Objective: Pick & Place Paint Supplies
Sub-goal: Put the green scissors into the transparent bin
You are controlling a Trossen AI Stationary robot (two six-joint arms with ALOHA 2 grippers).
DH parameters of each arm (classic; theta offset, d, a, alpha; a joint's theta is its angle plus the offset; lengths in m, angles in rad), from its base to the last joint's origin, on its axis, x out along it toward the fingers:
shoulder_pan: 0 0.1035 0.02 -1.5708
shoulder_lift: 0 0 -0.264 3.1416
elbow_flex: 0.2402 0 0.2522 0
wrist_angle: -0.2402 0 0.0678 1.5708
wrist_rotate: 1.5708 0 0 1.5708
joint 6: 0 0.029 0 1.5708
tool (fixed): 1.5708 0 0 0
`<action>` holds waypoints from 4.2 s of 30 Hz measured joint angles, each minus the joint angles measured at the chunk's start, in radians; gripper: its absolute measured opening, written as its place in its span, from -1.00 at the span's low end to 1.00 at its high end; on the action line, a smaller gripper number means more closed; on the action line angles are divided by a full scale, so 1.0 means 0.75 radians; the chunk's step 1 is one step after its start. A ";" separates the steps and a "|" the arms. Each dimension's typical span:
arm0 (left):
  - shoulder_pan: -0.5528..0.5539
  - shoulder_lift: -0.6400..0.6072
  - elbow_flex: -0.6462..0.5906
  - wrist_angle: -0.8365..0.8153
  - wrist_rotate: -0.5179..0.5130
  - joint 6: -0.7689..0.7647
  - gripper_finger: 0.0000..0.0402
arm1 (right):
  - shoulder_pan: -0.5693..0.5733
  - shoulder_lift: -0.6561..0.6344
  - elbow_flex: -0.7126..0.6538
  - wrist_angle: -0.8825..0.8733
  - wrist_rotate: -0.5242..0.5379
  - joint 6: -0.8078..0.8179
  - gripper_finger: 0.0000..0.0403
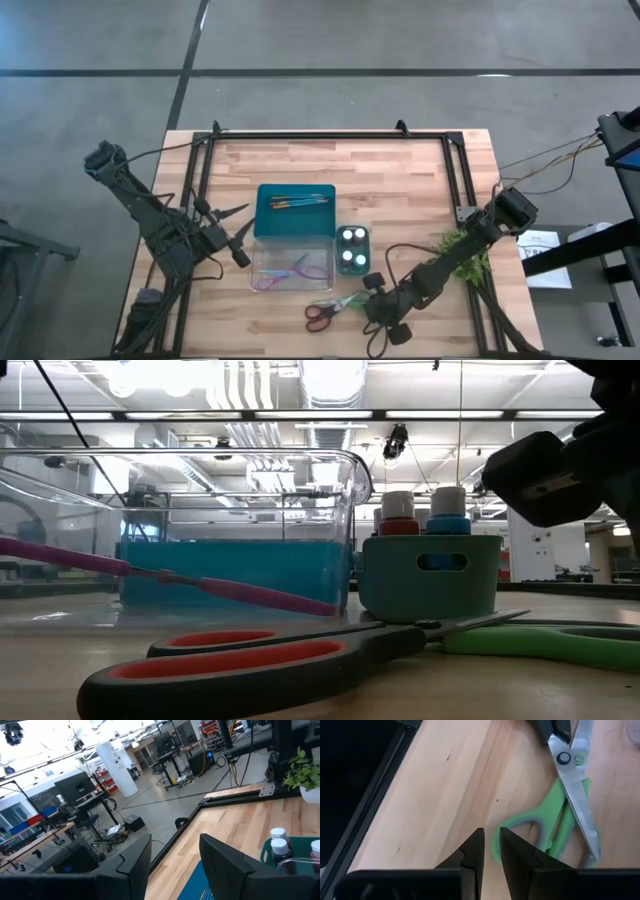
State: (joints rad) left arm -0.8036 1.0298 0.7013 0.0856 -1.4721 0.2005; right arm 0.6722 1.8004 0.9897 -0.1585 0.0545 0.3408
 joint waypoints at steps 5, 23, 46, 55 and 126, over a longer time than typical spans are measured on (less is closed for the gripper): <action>0.000 0.000 0.000 0.000 0.008 0.000 -0.14 | 0.015 0.001 0.001 0.027 0.002 0.006 -0.72; 0.000 0.000 0.000 0.000 0.024 0.000 -0.14 | 0.023 0.081 -0.001 0.092 0.037 0.056 -0.27; 0.000 0.000 0.000 0.000 0.035 0.000 -0.14 | 0.034 0.081 -0.003 -0.022 0.017 0.233 -0.26; 0.000 0.000 0.000 0.000 0.035 0.000 -0.14 | 0.067 0.079 -0.002 -0.089 0.044 0.346 -0.40; 0.000 0.000 0.000 0.000 0.035 0.000 -0.14 | 0.193 0.026 0.185 -0.760 0.173 0.590 -0.92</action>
State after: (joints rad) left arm -0.8039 1.0298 0.7013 0.0856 -1.4460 0.2005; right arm 0.8169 1.8202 1.1282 -0.7283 0.1845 0.7835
